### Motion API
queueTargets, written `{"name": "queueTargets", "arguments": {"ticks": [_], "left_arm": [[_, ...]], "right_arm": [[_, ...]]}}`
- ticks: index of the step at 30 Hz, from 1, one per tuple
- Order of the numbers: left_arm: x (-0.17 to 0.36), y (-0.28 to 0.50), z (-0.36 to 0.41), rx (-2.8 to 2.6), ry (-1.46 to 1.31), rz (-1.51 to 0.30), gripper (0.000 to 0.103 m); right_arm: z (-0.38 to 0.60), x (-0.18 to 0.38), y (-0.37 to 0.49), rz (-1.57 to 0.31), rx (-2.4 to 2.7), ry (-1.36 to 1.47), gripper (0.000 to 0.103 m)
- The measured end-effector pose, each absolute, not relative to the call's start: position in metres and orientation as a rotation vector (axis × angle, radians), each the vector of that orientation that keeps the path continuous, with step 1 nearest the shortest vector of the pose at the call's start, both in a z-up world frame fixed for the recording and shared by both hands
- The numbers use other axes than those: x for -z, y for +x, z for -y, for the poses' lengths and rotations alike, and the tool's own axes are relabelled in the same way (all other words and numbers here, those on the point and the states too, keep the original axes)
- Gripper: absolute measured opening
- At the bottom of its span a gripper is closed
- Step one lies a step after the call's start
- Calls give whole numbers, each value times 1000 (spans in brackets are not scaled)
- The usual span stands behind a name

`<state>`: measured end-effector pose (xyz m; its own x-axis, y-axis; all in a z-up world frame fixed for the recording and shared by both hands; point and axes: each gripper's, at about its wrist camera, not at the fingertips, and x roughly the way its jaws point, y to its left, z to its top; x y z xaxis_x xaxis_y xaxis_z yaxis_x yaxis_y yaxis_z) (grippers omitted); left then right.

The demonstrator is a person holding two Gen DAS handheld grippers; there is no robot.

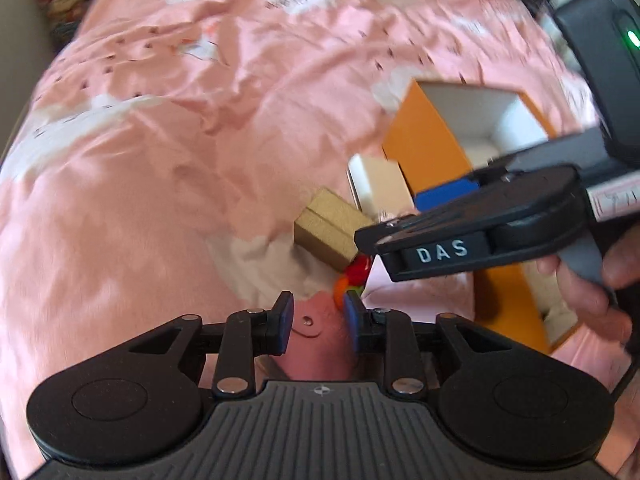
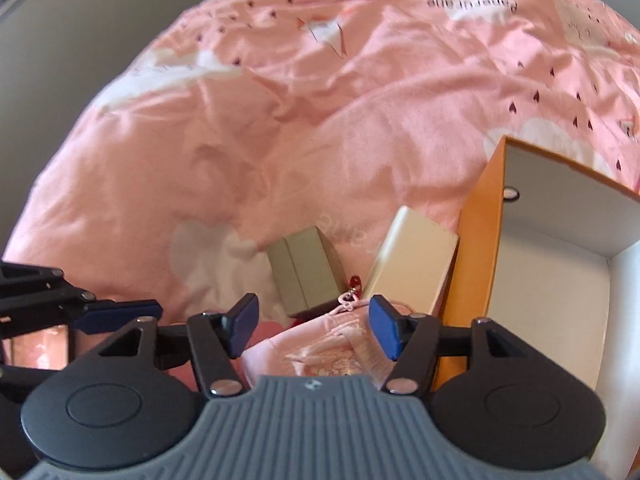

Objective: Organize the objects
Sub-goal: 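Lift the pink pouch bag with the right gripper toward the box, then grasp the pink wallet with the left gripper while the right gripper holds the pouch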

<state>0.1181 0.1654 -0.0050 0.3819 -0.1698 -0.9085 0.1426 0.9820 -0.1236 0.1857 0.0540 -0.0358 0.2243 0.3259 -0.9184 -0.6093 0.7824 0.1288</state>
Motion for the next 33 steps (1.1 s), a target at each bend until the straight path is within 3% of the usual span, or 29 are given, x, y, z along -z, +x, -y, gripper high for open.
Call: {"name": "queueTargets", "arguments": {"ticks": [8,12,19,25,28,33], "left_arm": [[47,153,-159,379,141,-1337,49],[69,164,-155,395,200,-1424,55],[90,174,-151,411,220,-1513,56],[106,177,-148,420,162,-1579,64],[107,177,-149,407,136,-1606,61],[95,165,-152,383,71,-1653,39]], "right_arm": [[-58,60,191,-1360,-621,-364,64],[-52,61,188,-1431,-630,-376,58],[-48,55,177,-1395,-694,-437,43],[-35,39,164,-1337,-799,-464,38],[-23,25,159,-1292,-858,-449,37],[-3,0,152,-1223,-959,-420,37]]}}
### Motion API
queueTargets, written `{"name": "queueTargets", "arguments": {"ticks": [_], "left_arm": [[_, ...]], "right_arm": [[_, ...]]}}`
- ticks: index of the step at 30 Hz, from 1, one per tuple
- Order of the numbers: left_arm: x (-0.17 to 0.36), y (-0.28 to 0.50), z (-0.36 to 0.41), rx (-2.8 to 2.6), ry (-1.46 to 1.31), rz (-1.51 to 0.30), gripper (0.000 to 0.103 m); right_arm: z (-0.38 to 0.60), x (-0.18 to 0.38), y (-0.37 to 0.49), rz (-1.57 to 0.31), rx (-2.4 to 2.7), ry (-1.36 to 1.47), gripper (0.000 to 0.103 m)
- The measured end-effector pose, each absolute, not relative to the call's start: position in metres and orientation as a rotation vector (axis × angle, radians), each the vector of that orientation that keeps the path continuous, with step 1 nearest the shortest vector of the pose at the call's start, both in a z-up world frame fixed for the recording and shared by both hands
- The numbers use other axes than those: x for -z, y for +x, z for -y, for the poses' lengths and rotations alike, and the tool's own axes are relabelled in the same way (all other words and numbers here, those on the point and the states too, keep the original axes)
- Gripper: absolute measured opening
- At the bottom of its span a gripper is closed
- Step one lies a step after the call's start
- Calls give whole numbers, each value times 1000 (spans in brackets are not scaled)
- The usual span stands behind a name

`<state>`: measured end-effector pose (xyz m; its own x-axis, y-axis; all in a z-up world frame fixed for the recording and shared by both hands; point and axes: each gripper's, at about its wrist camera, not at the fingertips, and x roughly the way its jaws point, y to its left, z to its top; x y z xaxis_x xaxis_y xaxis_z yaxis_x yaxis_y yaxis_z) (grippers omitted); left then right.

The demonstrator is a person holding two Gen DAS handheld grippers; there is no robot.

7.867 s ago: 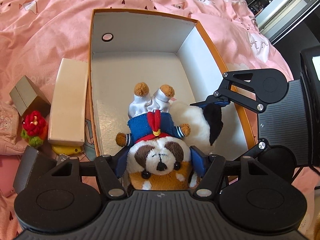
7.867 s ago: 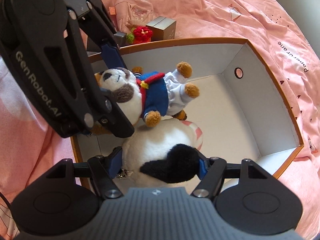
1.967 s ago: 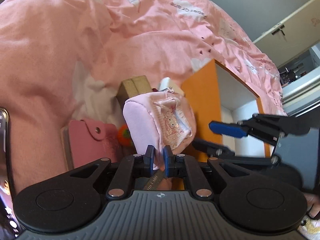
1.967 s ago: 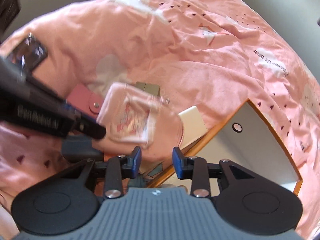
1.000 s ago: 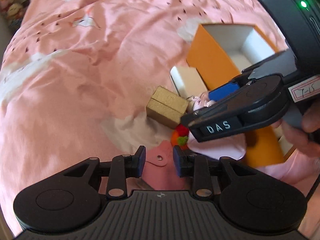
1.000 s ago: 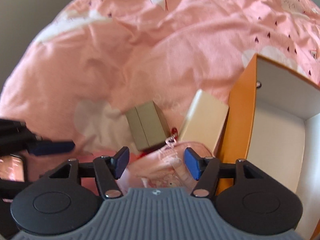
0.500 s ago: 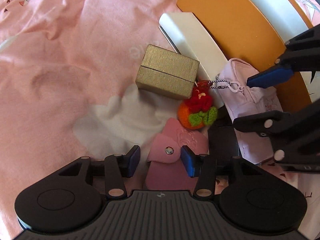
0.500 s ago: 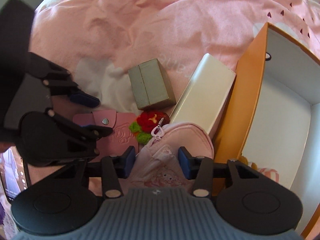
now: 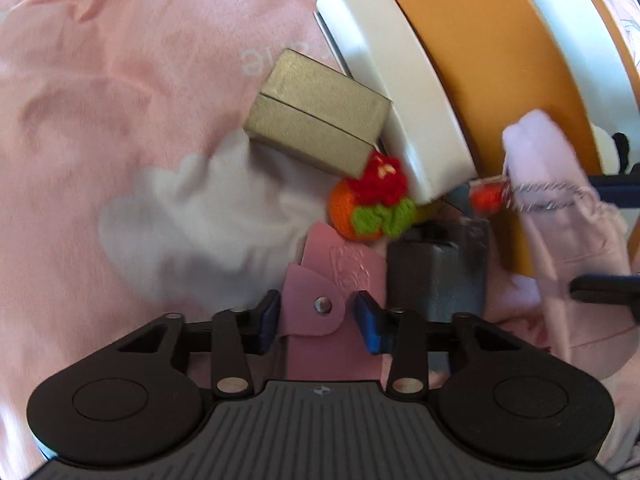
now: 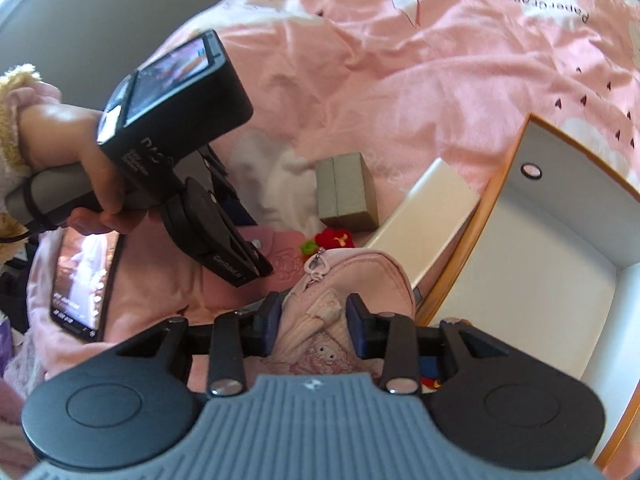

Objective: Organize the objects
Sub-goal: 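Grasp the pink wallet with the left gripper while the right gripper holds the pouch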

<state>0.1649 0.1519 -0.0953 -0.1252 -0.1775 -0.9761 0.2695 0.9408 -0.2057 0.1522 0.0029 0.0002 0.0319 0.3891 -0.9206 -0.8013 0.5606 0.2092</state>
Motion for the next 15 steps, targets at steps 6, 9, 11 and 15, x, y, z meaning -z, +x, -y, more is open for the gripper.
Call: {"name": "queueTargets", "arguments": {"ticks": [6,9,11,15], "left_arm": [[76,135,-146,358,10,-1611,28],[71,121,-140,303,26,-1576,26],[68,117,-135,277,40,-1554,26],[52,125,-135,235,20,-1517,25]], "right_arm": [[18,-15,143,-1165,-1026,-405,34],[30,-22,139,-1140,-1049,-362,32],[39,-28,137,-1120,-1068,-329,31],[57,-47,132,-1056,-1092,-284,30]]}}
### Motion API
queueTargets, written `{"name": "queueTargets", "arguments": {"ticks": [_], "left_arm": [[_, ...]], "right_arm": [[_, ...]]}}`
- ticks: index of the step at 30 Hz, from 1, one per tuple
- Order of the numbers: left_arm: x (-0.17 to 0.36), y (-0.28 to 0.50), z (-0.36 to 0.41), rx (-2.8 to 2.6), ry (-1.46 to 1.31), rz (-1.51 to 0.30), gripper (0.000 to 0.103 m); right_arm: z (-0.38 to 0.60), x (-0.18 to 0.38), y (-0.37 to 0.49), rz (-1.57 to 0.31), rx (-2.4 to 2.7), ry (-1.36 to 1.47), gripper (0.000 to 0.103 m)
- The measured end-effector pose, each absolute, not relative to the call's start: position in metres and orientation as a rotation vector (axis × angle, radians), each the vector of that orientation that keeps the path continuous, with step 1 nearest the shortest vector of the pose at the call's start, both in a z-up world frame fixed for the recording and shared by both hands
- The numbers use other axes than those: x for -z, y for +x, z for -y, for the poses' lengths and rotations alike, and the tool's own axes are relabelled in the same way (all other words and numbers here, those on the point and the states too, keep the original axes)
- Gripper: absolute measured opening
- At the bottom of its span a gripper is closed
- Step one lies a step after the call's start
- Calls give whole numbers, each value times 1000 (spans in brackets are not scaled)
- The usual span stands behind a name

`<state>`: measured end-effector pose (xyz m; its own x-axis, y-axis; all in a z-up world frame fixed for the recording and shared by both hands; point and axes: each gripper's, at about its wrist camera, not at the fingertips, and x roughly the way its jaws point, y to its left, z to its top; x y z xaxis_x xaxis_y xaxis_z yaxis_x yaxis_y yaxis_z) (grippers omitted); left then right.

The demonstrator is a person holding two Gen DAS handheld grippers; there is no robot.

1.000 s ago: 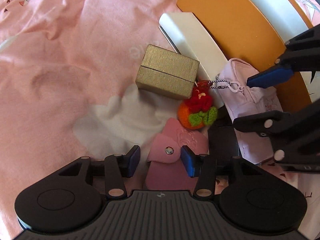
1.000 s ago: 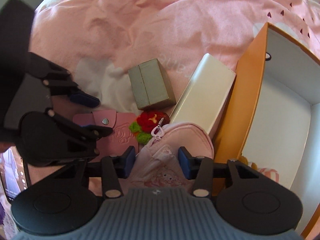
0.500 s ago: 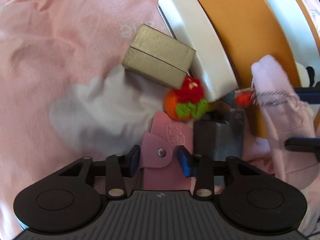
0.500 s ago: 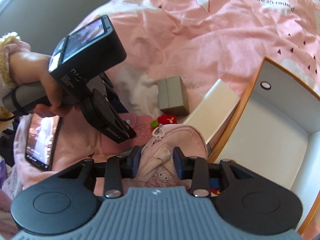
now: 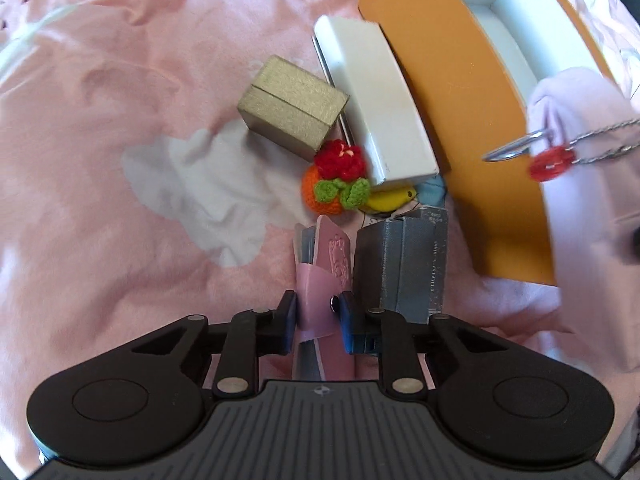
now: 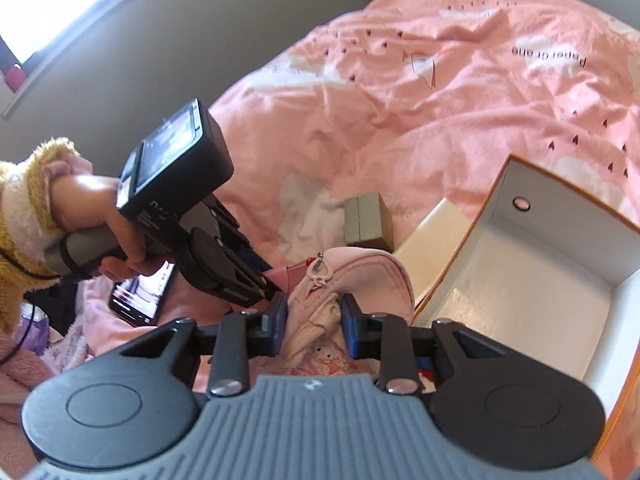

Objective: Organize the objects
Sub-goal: 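Grasp the pink wallet with the left gripper while the right gripper holds the pouch, then lower the pink wallet into the box with the left gripper while the right gripper lowers the pouch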

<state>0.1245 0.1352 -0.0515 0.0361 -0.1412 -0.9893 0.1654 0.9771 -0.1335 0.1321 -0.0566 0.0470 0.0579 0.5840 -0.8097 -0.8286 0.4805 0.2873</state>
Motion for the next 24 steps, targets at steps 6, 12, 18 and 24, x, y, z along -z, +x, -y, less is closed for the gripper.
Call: {"name": "queueTargets", "arguments": {"ticks": [6,12,18,24], "left_arm": [[8,115,-137,222,-68,-1409,22],[-48,100,-125,268,-200,-1208,22],[-82,99,-91,392,-339,-1045,22],[-56,124,-31,519,-493,-1006,22]], "right_arm": [[93,-75,132,-952,-1089,-252,30],[133,-78,144,-929,-998,-311,30],[179,-64,163,-940,-921,-337,30],[215,-53,177,-926,-966,-319,30]]}}
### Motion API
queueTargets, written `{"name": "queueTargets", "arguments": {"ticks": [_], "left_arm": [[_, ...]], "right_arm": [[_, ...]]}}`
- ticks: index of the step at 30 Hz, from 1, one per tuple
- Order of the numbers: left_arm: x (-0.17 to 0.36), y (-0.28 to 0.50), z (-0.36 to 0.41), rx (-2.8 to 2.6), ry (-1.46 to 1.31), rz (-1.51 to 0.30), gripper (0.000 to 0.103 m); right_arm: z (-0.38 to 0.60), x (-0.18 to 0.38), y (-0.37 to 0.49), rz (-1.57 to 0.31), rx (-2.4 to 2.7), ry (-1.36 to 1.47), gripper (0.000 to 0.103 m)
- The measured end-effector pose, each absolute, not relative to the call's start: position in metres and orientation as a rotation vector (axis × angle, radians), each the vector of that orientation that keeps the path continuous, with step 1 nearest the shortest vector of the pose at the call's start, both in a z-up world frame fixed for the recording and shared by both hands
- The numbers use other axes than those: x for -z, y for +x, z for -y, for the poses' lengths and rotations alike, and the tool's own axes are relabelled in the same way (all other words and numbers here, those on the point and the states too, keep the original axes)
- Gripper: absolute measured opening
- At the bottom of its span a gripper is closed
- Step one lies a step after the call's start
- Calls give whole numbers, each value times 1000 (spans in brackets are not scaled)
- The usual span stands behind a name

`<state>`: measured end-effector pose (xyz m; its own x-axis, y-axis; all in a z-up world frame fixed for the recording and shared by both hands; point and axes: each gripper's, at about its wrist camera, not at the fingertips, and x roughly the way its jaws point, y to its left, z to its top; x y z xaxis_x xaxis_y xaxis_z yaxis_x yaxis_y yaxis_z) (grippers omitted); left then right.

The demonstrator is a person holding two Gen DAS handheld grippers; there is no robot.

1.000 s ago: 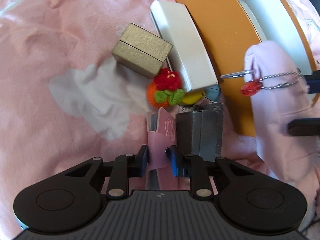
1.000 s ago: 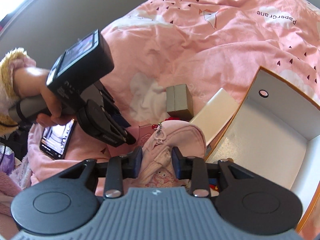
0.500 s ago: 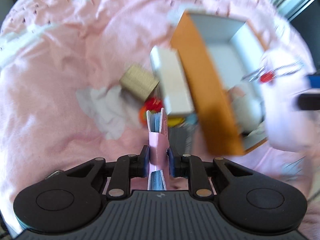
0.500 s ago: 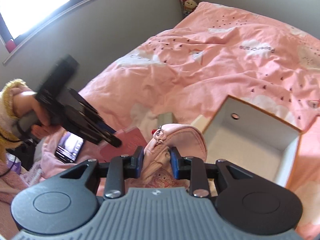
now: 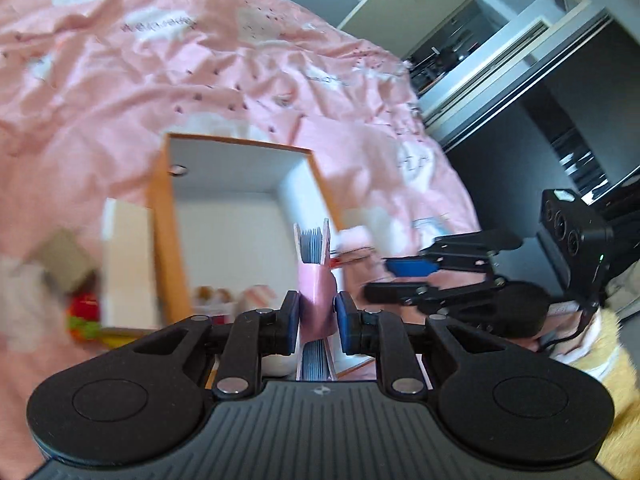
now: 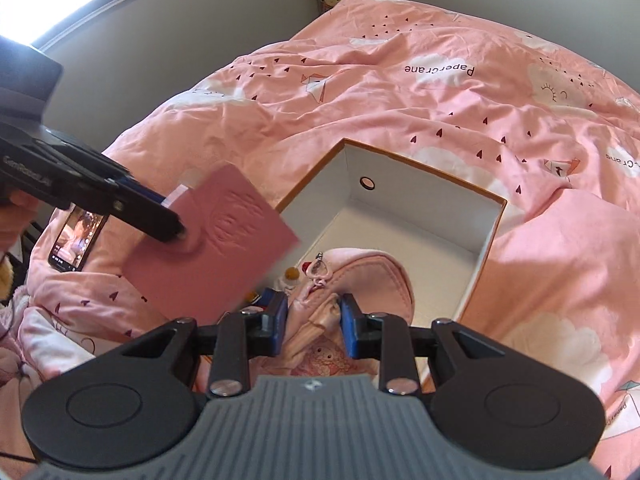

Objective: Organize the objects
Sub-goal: 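Lower the pink wallet into the box with the left gripper while the right gripper lowers the pouch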

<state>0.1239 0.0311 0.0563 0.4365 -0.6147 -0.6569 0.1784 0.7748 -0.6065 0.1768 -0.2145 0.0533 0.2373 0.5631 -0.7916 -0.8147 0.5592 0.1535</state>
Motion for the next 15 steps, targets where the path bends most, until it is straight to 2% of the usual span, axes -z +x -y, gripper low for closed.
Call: {"name": "queueTargets", "arguments": {"ticks": [6,15], "left_arm": [[-14,139,7,495,-585,-1015,20],[35,145,27,480,-705,-1102,19]], "right_arm": [[250,-29,203,-971,-964,-255,30],[280,-26,213,-942,-1047,-63,30]]}}
